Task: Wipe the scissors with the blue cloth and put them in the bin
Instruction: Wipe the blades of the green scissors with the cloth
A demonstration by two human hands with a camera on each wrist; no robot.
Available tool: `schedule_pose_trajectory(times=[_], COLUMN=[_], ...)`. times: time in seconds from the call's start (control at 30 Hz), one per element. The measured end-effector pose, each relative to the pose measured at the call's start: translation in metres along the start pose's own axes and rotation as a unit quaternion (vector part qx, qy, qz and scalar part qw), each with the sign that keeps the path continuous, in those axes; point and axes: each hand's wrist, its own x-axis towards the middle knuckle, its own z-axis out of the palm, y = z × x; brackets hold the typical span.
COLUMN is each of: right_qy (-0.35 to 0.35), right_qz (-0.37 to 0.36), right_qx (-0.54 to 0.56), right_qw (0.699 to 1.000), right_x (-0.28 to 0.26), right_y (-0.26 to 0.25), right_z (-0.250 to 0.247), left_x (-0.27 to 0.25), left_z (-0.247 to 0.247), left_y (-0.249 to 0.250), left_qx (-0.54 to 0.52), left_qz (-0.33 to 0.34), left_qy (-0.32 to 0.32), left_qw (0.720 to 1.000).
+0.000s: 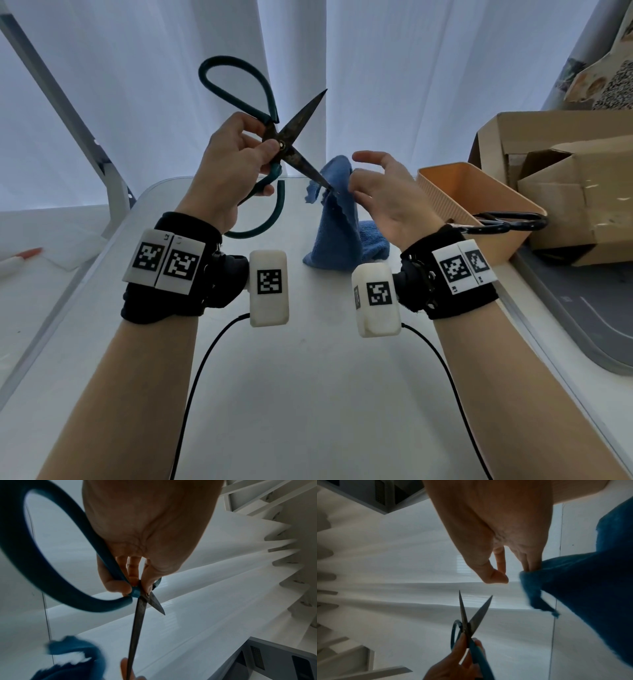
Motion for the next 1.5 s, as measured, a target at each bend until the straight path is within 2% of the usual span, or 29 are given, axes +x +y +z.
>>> schedule_pose_trajectory(times=[0.13, 0.23, 0.47, 0.63, 0.77, 0.83, 0.9, 1.07, 1.2, 1.27, 1.37, 1.43, 1.5], right_qy=[-0.033, -0.063, -0.047, -0.052, -0.086, -0.096, -0.087, -0.059, -0.029, 0.010, 0.047, 0.055, 0.051], right_qz=[0.022, 0.037, 0.007, 0.034, 0.008, 0.017, 0.030, 0.029, -0.007, -0.025, -0.022, -0.016, -0.024], right_qx=[-0.116, -0.205, -0.347, -0.403, -0.474, -0.516, -0.532, -0.529, -0.490, -0.408, -0.216, -0.091, -0.013], right_qw=[0.992, 0.976, 0.936, 0.913, 0.876, 0.851, 0.841, 0.846, 0.871, 0.913, 0.975, 0.994, 0.998], right_x=[-0.001, 0.000, 0.004, 0.005, 0.005, 0.006, 0.007, 0.006, 0.006, 0.008, 0.009, 0.006, 0.002], right_y=[0.004, 0.009, 0.017, 0.020, 0.020, 0.021, 0.023, 0.023, 0.020, 0.015, 0.004, -0.006, -0.014], right_z=[0.002, 0.000, -0.005, -0.005, -0.007, -0.007, -0.006, -0.007, -0.008, -0.008, -0.009, -0.009, -0.011], left_x=[0.000, 0.000, 0.000, 0.001, 0.001, 0.000, 0.001, 0.001, 0.001, 0.001, 0.000, 0.000, -0.001], left_z=[0.000, 0.000, 0.001, 0.002, 0.002, 0.002, 0.002, 0.003, 0.003, 0.003, 0.002, 0.002, 0.002], left_y=[0.000, 0.000, -0.001, -0.001, -0.001, -0.002, -0.002, -0.003, -0.003, -0.003, -0.003, -0.002, -0.001], left_qx=[0.000, 0.000, -0.004, -0.004, -0.003, -0.001, 0.000, 0.001, 0.005, 0.007, 0.013, 0.016, 0.019], left_qz=[-0.002, -0.002, -0.004, -0.008, -0.008, -0.009, -0.009, -0.007, -0.007, -0.007, -0.006, -0.004, -0.004], left_qy=[0.001, 0.000, -0.003, -0.009, -0.012, -0.013, -0.014, -0.019, -0.025, -0.029, -0.040, -0.054, -0.067], left_qw=[1.000, 1.000, 1.000, 1.000, 1.000, 1.000, 1.000, 1.000, 1.000, 1.000, 0.999, 0.998, 0.998])
